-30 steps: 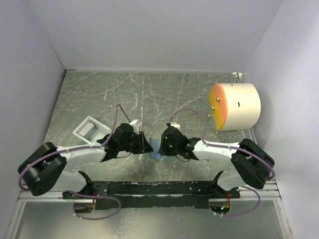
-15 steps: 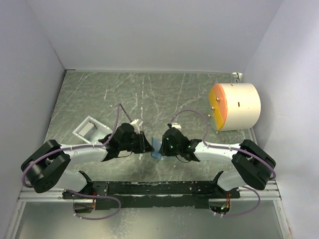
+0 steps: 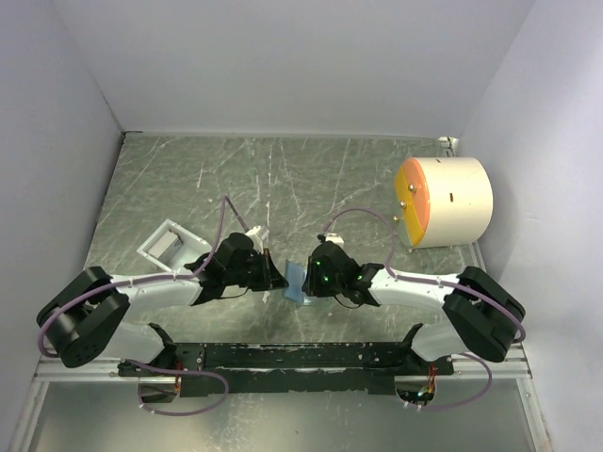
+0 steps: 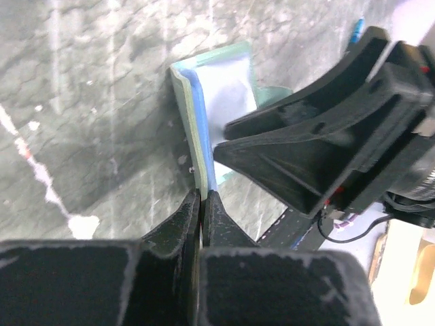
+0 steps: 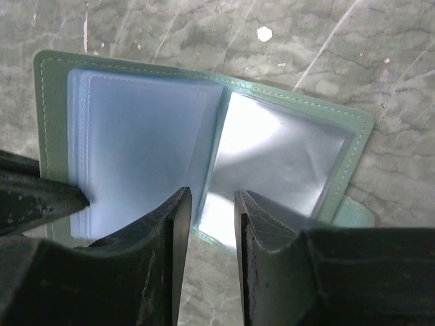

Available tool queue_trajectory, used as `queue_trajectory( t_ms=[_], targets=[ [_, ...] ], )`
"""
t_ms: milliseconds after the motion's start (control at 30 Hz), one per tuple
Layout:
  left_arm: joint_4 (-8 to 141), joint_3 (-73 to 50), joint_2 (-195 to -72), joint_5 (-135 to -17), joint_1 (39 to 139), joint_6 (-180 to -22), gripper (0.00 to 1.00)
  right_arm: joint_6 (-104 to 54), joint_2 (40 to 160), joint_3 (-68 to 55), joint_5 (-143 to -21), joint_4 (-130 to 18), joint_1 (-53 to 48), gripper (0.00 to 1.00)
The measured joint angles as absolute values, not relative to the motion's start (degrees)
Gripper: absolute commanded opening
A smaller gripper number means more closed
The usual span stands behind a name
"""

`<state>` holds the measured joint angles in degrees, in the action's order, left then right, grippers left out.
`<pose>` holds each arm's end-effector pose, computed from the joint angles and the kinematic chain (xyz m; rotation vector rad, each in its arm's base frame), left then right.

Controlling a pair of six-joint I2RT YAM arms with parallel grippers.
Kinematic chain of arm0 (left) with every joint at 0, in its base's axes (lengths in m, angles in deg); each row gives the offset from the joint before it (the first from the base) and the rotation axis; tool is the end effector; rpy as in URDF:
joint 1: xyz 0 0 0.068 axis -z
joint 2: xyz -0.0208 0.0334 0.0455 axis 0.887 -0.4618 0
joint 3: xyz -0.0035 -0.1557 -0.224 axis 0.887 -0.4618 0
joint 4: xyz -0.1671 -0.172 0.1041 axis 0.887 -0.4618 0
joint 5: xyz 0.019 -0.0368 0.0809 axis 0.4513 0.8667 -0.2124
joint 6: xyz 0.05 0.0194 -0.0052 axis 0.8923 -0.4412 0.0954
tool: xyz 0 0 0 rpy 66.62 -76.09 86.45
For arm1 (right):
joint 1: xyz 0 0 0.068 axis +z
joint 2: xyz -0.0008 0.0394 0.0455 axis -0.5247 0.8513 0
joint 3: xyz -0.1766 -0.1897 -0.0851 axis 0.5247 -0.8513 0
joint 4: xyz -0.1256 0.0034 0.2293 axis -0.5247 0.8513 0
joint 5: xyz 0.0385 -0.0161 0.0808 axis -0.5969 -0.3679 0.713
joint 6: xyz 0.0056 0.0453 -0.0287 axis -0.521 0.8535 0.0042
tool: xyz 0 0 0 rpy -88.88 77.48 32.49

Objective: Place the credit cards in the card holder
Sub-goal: Adjust the card slot at the card holder.

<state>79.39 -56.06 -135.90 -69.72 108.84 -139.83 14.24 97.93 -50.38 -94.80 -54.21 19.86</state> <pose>0.1706 -0.1919 0.1603 0.0790 2.4346 -1.1564 0.1588 0.1946 0.1495 -0.0747 2.5403 0.6294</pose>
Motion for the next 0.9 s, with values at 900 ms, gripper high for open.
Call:
queue_trajectory(
  t_ms=[900],
  targets=[
    [58.05, -48.54, -129.01, -74.66, 108.84, -132.6, 0.07, 12.84, 108.51, -44.28, -90.45, -62.17, 19.84, 0.26]
  ],
)
